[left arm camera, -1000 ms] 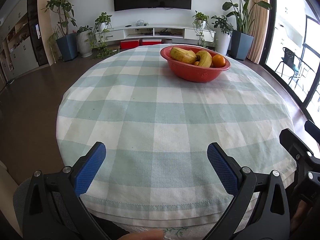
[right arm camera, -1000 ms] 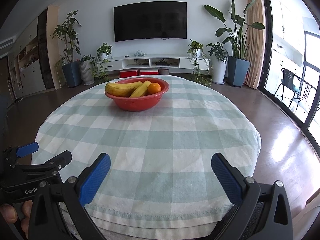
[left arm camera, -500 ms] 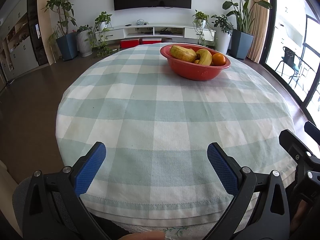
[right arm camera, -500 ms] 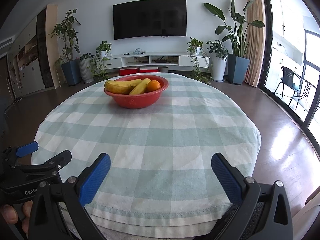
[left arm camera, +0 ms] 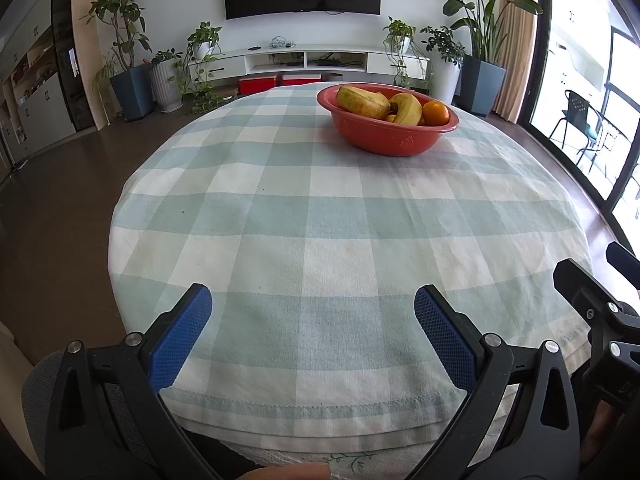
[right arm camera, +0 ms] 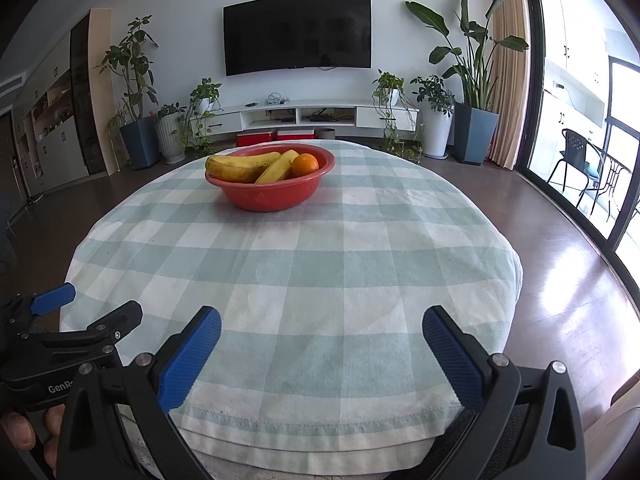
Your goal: Organize fruits
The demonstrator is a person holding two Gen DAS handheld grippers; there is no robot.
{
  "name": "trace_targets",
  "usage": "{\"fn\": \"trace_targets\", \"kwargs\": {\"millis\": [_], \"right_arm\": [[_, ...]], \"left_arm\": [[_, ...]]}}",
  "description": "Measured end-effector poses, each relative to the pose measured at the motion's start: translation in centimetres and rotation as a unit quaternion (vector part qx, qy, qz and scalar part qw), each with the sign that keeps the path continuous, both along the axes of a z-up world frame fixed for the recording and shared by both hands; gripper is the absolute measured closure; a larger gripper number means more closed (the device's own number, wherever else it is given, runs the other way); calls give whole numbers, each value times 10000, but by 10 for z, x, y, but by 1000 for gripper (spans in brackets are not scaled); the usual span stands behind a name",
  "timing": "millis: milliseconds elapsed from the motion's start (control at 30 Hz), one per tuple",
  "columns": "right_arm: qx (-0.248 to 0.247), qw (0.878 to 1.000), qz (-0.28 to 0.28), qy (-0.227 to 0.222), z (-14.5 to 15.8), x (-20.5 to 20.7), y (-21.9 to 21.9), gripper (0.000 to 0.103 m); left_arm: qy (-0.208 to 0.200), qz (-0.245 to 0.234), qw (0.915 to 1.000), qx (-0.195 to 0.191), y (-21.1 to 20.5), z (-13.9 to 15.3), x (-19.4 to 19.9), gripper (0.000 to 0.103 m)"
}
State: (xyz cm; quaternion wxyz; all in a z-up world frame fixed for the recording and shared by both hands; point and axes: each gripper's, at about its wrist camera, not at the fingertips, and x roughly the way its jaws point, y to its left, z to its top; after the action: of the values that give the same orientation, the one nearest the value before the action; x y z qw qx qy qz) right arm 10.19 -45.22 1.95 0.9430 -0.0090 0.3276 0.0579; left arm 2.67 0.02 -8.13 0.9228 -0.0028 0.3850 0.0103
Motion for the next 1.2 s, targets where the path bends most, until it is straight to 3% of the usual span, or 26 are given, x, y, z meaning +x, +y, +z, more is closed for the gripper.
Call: {"fn": "trace_targets", "kwargs": {"millis": [1200], "right_arm": [[-23,10000,26,14,-3,0,1,0]], "left_arm": [[-53,-63,10000,53,-6,2,-1,0]]}}
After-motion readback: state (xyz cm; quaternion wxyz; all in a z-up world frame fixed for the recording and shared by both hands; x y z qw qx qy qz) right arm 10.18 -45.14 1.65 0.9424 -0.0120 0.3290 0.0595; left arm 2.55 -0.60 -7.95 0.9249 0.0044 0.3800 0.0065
